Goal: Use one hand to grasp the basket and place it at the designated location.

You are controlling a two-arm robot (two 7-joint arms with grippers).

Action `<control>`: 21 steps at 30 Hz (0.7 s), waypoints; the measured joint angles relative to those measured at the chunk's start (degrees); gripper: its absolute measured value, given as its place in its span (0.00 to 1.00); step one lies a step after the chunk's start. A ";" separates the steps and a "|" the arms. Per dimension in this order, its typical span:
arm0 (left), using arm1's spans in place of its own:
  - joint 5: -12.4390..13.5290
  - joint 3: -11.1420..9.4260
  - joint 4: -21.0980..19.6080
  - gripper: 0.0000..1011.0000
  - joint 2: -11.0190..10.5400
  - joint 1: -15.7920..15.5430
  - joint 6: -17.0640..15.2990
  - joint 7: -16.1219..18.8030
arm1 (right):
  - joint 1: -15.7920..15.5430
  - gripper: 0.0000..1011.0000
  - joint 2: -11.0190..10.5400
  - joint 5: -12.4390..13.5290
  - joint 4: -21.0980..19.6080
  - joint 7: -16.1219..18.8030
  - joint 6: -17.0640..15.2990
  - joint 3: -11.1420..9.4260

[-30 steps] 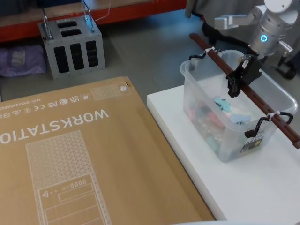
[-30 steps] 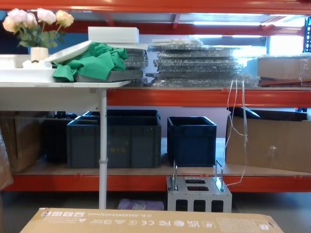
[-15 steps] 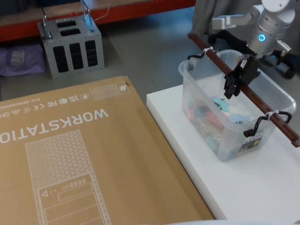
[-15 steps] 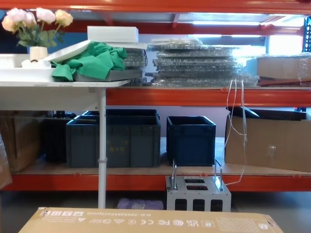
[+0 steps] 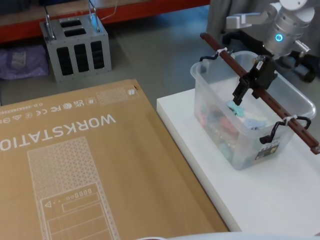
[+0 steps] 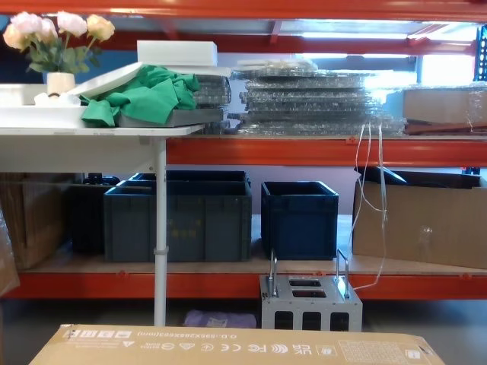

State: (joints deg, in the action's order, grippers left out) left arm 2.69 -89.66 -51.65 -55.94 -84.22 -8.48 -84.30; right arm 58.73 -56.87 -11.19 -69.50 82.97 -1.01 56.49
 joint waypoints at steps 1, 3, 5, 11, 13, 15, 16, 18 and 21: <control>0.00 0.00 0.00 0.00 0.00 0.00 0.00 0.00 | 0.00 0.73 0.00 0.00 0.00 0.00 0.00 0.00; 0.00 0.00 0.00 0.00 0.00 0.00 0.00 0.00 | -0.04 0.81 -0.16 0.00 -0.18 -0.12 -0.02 -0.06; 0.00 0.00 0.00 0.00 0.00 0.00 0.00 0.00 | -0.07 0.85 -0.31 0.00 -0.34 -0.20 -0.07 -0.13; 0.00 0.00 0.00 0.00 0.00 0.00 0.00 0.00 | -0.17 0.99 -0.59 0.03 -0.65 -0.33 -0.13 -0.28; 0.00 0.00 0.00 0.00 0.00 0.00 0.00 0.00 | -0.26 0.99 -0.91 0.07 -1.09 -0.47 -0.25 -0.43; 0.00 0.00 0.00 0.00 0.00 0.00 0.00 0.00 | -0.40 0.99 -1.34 0.18 -1.76 -0.73 -0.47 -0.68; 0.00 0.00 0.00 0.00 0.00 0.00 0.00 0.00 | -0.44 0.99 -1.47 0.21 -1.97 -0.81 -0.55 -0.78; 0.00 0.00 0.00 0.00 0.00 0.00 0.00 0.00 | -0.56 0.99 -1.72 0.27 -2.39 -0.97 -0.71 -1.00; 0.00 0.00 0.00 0.00 0.00 0.00 0.00 0.00 | -0.62 0.99 -1.90 0.28 -2.78 -1.08 -0.89 -1.24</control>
State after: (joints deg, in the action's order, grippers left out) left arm 2.70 -89.66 -51.65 -55.94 -84.22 -8.48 -84.30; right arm 58.11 -58.78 -10.91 -72.28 81.90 -1.90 55.25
